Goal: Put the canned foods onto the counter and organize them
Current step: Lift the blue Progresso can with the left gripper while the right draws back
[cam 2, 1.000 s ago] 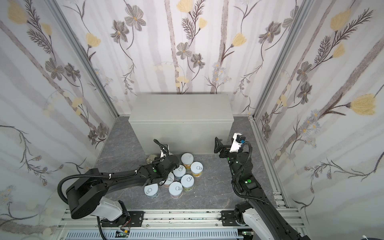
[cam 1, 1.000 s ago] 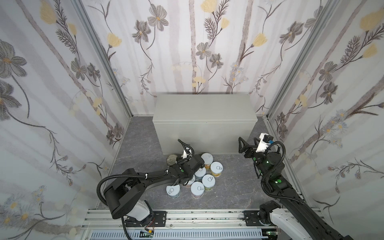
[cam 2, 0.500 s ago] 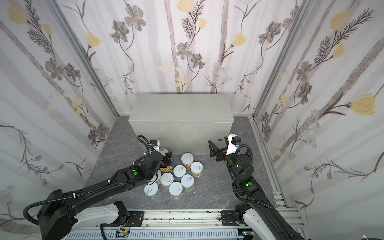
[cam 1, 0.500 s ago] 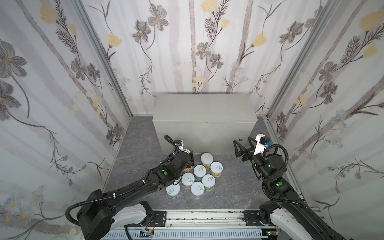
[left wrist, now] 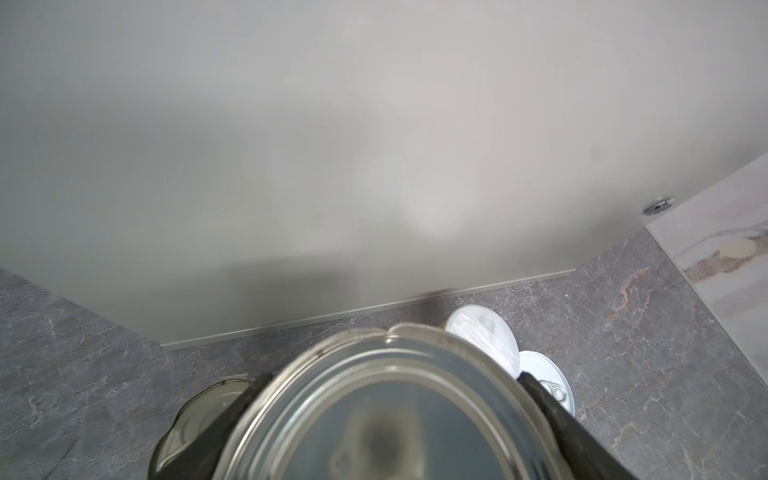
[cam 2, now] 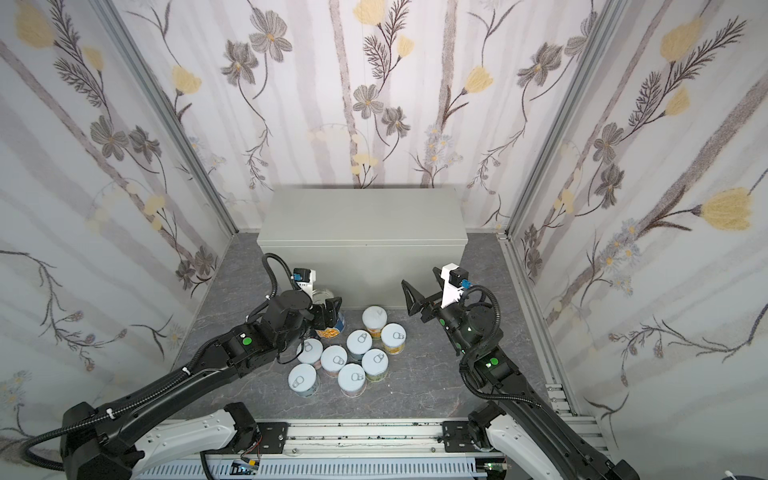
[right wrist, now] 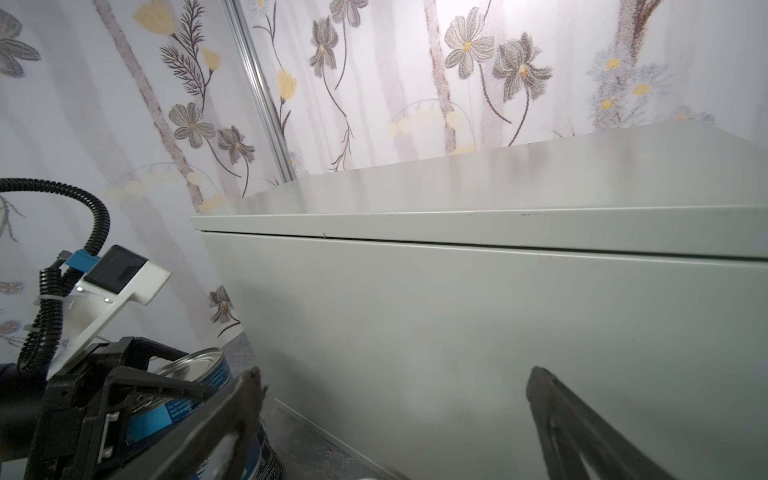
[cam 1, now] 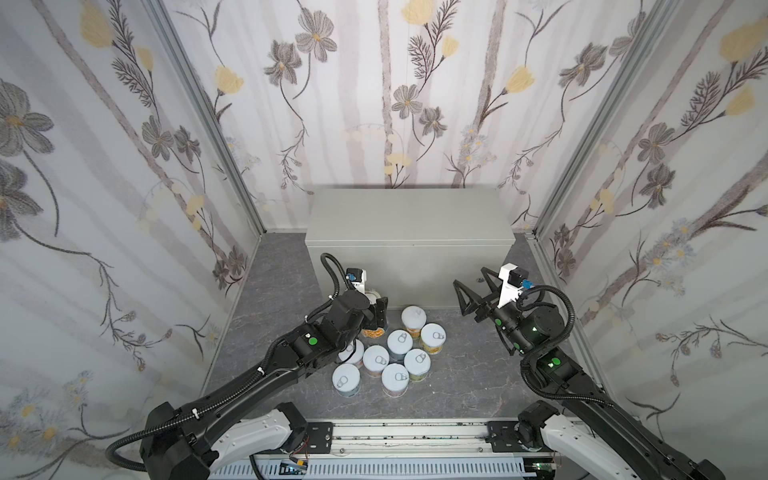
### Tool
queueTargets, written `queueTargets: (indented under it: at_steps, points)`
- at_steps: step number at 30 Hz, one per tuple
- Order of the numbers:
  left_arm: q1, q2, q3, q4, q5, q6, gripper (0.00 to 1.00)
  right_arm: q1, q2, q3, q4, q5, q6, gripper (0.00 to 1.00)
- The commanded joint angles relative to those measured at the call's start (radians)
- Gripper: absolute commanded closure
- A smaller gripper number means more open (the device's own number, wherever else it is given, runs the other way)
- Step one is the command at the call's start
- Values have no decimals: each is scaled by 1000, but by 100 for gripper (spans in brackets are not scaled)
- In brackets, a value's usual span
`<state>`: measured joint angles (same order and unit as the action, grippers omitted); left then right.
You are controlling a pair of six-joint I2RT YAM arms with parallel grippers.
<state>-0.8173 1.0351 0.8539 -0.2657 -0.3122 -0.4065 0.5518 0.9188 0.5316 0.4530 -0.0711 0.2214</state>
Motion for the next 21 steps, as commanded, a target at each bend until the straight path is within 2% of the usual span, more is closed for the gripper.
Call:
queueTargets:
  at_steps: [1, 7, 15, 21]
  points:
    - [3, -17, 46, 46, 21, 57, 100, 32, 20, 25, 20, 27, -48, 0]
    - [5, -16, 154, -17, 97, 133, 100, 89, 65, 72, 26, 29, -79, 0]
    - [3, -3, 296, 29, 168, 232, 100, 114, 124, 111, 61, 35, -75, 0]
    - [4, 72, 445, 66, 149, 336, 100, 113, 151, 118, 106, 21, -47, 0]
